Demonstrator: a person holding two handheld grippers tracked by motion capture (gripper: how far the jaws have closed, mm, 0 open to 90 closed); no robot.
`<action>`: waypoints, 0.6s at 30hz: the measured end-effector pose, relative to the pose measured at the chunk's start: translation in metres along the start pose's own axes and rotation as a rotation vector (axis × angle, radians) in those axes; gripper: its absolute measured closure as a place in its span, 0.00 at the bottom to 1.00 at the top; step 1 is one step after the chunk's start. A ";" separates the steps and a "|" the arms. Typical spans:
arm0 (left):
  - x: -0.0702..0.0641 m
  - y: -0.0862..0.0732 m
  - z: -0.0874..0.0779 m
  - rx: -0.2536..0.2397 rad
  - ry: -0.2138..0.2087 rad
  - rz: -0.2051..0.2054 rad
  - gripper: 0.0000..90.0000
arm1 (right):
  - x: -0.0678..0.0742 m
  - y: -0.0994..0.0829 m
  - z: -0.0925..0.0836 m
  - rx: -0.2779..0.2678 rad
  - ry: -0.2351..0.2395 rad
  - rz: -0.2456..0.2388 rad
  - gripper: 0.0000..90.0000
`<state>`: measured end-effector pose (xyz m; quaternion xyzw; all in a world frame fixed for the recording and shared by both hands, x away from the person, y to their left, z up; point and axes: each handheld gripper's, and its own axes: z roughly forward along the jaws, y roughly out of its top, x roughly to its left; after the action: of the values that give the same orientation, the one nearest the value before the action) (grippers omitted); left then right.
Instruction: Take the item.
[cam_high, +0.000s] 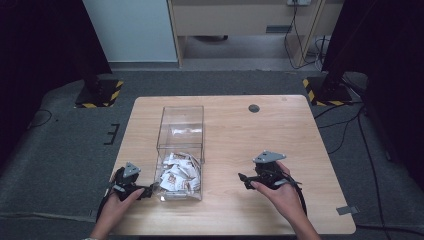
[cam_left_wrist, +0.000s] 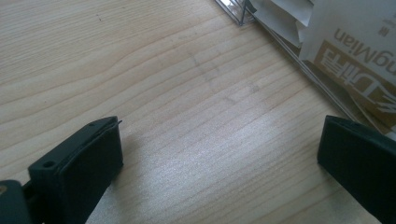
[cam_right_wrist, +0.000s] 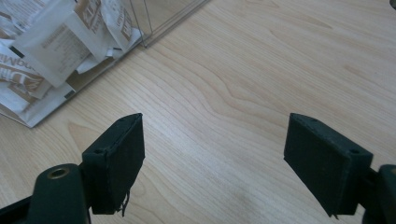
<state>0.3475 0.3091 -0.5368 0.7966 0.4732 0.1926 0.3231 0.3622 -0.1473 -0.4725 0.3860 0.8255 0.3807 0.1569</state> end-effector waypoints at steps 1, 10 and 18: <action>0.000 0.000 0.000 0.000 0.000 0.000 0.00 | 0.001 0.002 -0.001 -0.002 0.001 -0.005 0.24; 0.000 0.000 0.000 0.000 0.000 0.000 0.00 | 0.006 0.019 -0.006 -0.018 0.014 -0.022 0.26; 0.000 0.000 0.000 0.000 0.000 0.000 0.00 | 0.009 0.033 -0.010 -0.029 0.017 -0.033 0.27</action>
<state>0.3475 0.3092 -0.5368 0.7968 0.4730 0.1925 0.3229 0.3683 -0.1319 -0.4408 0.3667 0.8275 0.3931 0.1620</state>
